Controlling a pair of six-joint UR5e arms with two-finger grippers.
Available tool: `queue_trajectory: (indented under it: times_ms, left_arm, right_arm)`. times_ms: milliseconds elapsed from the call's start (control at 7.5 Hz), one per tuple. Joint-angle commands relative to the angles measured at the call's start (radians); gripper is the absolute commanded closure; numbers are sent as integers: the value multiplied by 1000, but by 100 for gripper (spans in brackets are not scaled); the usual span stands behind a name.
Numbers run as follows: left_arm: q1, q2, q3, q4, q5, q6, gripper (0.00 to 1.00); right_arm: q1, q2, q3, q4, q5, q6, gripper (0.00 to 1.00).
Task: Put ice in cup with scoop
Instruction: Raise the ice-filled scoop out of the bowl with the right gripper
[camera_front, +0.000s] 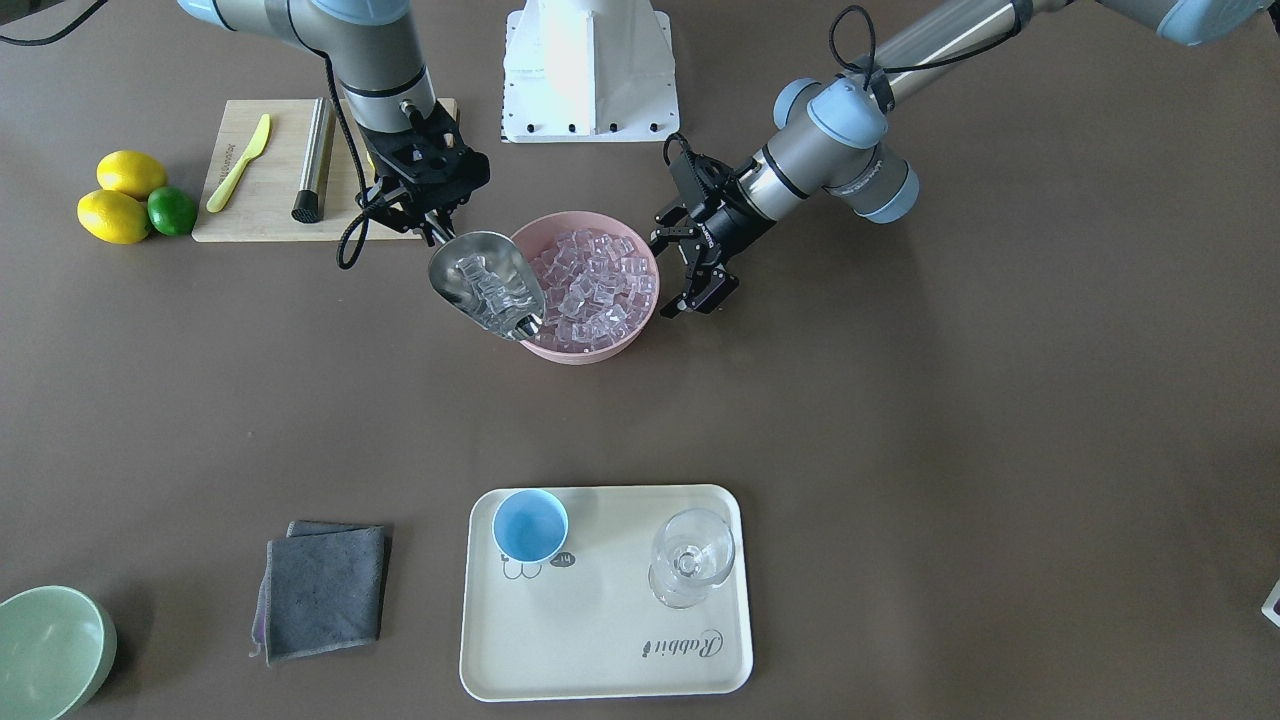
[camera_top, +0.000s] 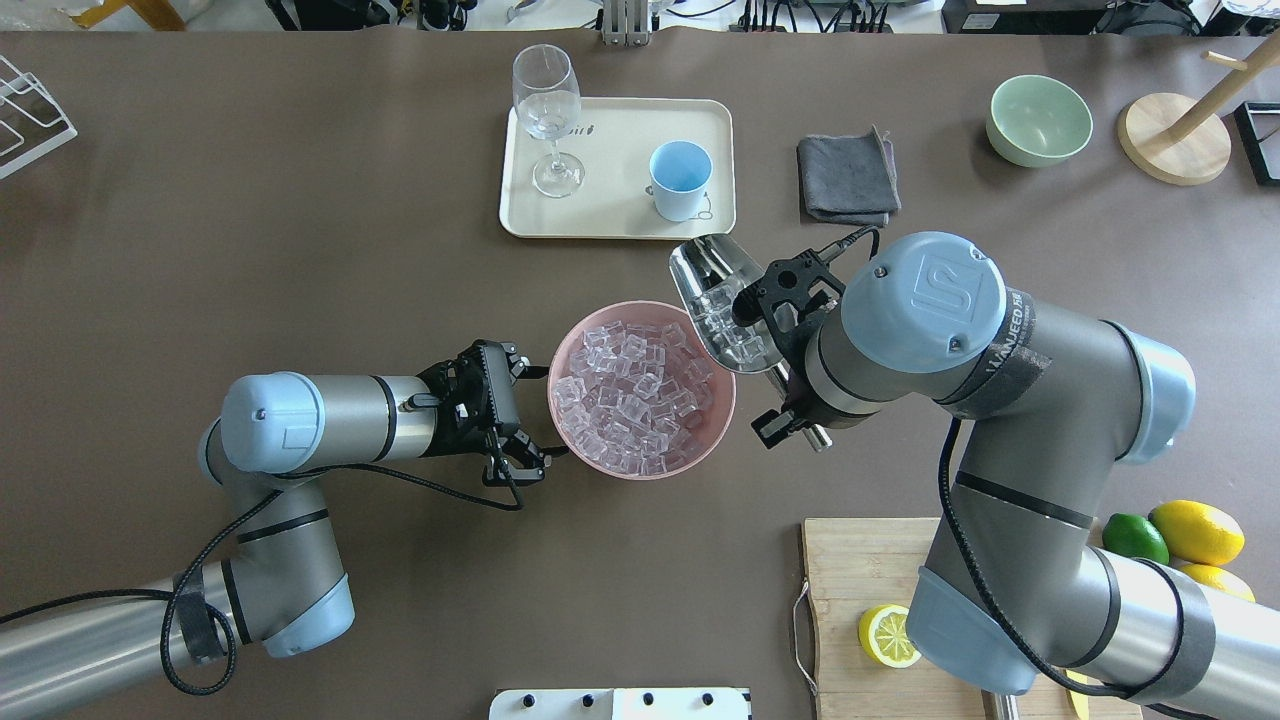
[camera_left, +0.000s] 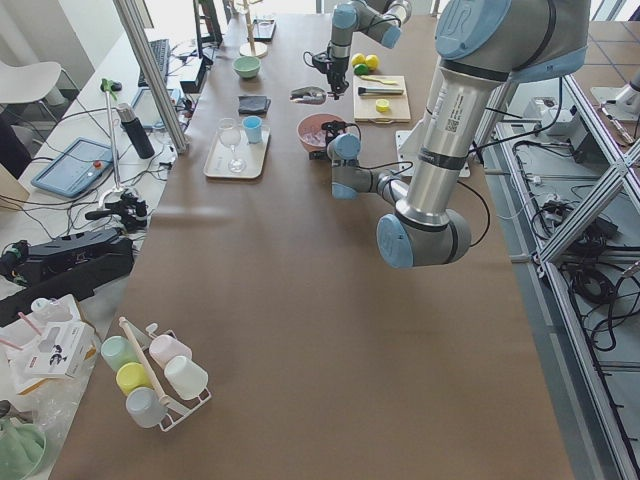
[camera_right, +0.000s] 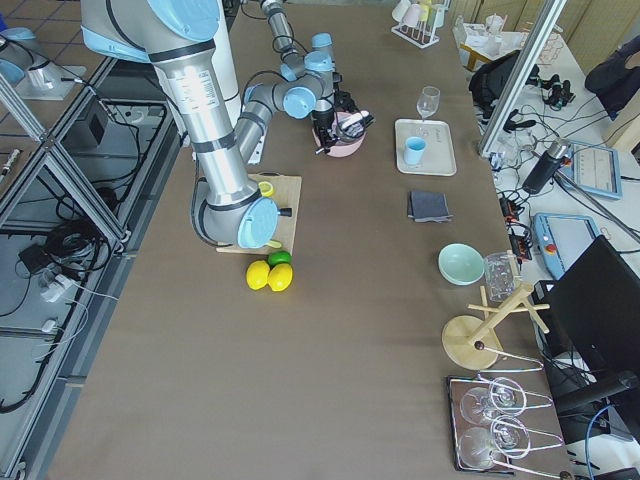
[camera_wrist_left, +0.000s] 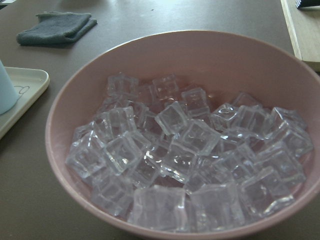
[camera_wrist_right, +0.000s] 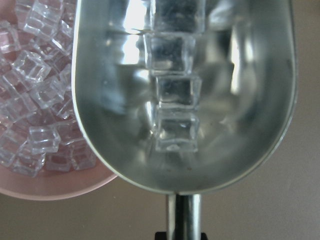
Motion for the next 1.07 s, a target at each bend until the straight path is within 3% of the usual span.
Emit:
queue_trajectory:
  times_ms: [0,267,400,667,933]
  left_arm:
    - [-12,8,-16,-8,67,0,1]
    - [-10,10,-21,-7,53,3,1]
    - [-10,11,-21,-2,64,3,1]
    - [-9,11,-21,19,50,5,1]
    - [-26,20,-30,16,-29,5,1]
  right_arm:
    - [24,11,14,-26,67,44,100]
    - [64,77,-4,-136,79,47,100]
    - [90,104,-39,-151,132,47,100]
    - [185,215,-218,-217,347,47,100]
    - [283,305,-417,-241,612,35,100]
